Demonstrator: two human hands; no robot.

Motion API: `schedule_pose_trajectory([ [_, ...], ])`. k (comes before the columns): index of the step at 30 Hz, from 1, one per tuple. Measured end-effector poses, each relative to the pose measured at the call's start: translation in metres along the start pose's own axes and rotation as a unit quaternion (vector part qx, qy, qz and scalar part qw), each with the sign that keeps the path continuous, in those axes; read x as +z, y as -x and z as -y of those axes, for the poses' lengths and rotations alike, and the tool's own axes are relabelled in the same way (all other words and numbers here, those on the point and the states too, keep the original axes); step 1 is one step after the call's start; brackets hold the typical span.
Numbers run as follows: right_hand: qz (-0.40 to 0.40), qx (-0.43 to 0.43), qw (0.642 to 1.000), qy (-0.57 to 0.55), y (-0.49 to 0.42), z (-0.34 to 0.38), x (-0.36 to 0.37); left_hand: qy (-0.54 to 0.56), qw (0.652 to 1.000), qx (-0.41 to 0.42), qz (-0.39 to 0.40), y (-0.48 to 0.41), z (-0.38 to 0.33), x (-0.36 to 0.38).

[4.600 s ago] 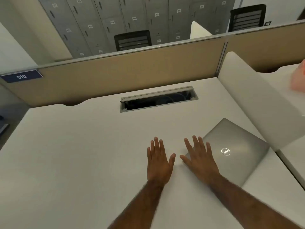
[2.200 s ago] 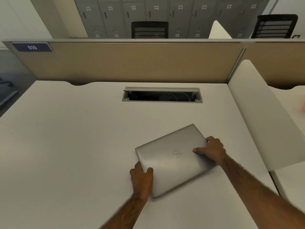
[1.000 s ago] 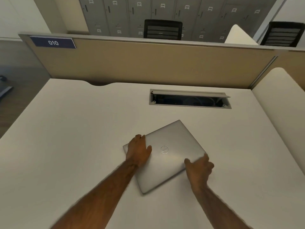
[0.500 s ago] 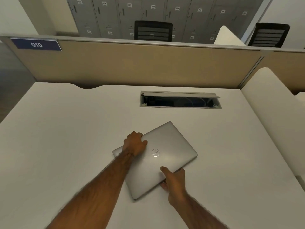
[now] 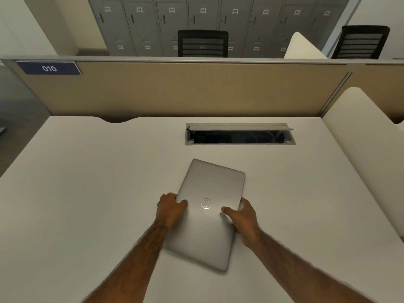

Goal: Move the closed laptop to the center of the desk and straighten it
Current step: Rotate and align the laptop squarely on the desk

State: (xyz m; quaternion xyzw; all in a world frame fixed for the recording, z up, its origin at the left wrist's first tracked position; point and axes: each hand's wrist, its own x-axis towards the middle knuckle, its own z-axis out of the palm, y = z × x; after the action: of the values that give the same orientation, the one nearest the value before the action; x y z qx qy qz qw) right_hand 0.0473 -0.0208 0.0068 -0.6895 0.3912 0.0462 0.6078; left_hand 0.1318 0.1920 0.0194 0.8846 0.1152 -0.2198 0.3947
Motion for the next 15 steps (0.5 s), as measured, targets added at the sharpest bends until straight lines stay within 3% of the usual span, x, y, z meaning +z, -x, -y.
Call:
schedule_pose_trajectory([
  [6, 0.032, -0.011, 0.999, 0.032, -0.014, 0.02, -0.01, 0.022, 0.999, -0.037, -0.016, -0.006, 0.028, 0.023],
  [15, 0.039, 0.021, 0.999, 0.02, -0.019, 0.014, -0.013, -0.032, 0.999, -0.035, -0.012, 0.027, -0.011, 0.02],
])
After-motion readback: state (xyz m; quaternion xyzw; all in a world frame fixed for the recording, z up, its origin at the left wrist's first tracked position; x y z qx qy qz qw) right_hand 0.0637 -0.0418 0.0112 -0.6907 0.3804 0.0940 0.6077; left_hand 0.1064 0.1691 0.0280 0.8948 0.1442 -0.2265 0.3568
